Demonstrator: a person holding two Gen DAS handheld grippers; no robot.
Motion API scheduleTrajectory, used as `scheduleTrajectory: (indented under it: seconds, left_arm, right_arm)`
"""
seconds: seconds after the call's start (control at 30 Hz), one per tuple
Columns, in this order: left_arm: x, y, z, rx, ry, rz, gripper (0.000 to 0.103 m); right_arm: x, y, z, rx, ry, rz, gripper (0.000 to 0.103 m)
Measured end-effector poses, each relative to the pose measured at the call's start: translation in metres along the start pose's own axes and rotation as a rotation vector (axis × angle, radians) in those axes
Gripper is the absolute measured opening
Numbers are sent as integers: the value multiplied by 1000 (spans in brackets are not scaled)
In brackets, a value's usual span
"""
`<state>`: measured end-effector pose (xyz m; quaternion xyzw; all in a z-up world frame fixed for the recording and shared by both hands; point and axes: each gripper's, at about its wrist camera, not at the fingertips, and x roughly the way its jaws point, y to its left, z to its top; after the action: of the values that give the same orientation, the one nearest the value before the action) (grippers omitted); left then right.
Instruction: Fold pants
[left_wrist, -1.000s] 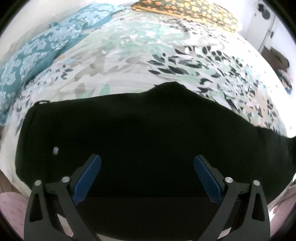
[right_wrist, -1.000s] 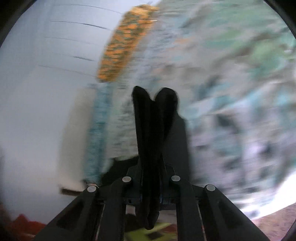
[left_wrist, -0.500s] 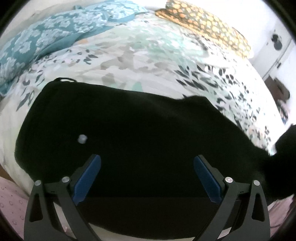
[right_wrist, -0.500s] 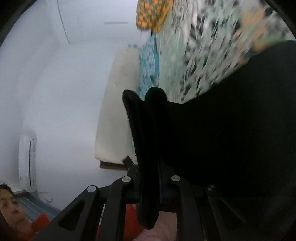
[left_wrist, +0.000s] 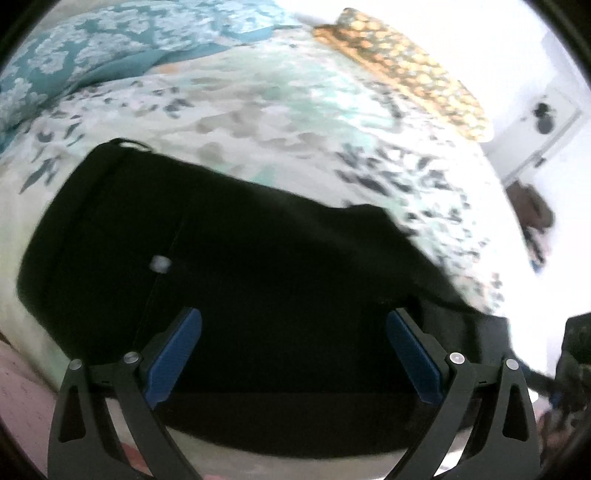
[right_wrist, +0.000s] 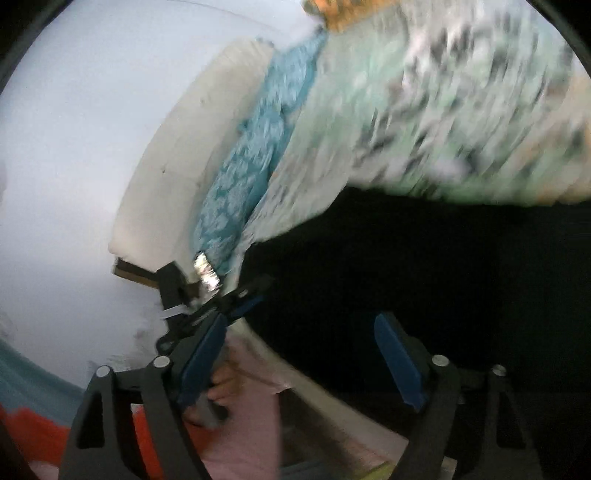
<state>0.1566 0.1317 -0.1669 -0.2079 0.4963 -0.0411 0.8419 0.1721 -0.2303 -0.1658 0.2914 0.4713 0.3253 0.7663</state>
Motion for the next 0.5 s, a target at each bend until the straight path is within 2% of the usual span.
scheduleTrajectory:
  seconds: [0.07, 0.13, 0.2, 0.27, 0.33, 0.37, 0.47, 0.5]
  left_arm:
    - [-6, -21, -6, 62, 0, -63, 101]
    - [-8, -54, -16, 185, 10, -100, 100]
    - [-3, -83, -28, 302, 27, -97, 100]
    - [7, -102, -39, 380, 53, -52, 94]
    - [22, -108, -44, 397, 103, -17, 83]
    - [26, -106, -46, 390, 120, -11, 82]
    - [36, -102, -48, 356, 152, -12, 74]
    - [38, -103, -48, 355, 161, -26, 63]
  right_arm:
    - [-33, -11, -7, -16, -47, -73, 94]
    - [-57, -27, -16, 13, -80, -110, 94]
    - [-77, -40, -35, 71, -118, -123, 94]
    - [-92, -58, -56, 144, -167, -119, 94]
    - [-104, -74, -68, 222, -189, -113, 94]
    - [-108, -76, -69, 238, -193, -116, 94]
    - [-116, -66, -60, 156, -233, -192, 94]
    - [-121, -62, -56, 119, -239, -229, 94]
